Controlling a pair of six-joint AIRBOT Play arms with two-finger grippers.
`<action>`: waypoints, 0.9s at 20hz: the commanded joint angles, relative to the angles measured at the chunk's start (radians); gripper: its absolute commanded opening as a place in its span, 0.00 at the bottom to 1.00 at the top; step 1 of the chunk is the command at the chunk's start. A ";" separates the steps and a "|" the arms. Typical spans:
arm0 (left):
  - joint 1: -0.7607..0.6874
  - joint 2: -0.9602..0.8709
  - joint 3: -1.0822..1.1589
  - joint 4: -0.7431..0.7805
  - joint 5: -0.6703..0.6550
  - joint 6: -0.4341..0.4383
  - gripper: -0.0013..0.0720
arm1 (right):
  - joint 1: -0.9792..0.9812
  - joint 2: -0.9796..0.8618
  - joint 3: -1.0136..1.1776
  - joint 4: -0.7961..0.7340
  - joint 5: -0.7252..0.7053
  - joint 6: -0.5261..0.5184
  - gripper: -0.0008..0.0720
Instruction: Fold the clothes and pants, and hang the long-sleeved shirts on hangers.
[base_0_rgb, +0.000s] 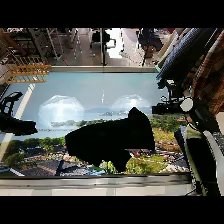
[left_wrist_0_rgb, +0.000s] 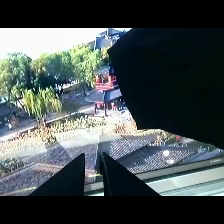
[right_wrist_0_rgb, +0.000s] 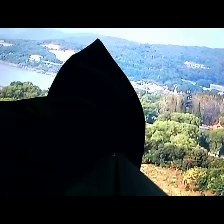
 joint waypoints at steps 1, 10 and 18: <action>0.001 -0.001 0.000 0.000 0.000 0.000 0.18 | 0.001 -0.001 0.000 0.000 0.000 0.000 0.07; 0.000 -0.004 -0.001 -0.066 0.031 -0.021 0.19 | 0.001 -0.001 0.000 0.000 0.000 0.000 0.07; -0.011 -0.039 -0.003 -0.468 0.020 -0.023 0.19 | 0.001 0.002 -0.002 0.068 -0.201 0.002 0.07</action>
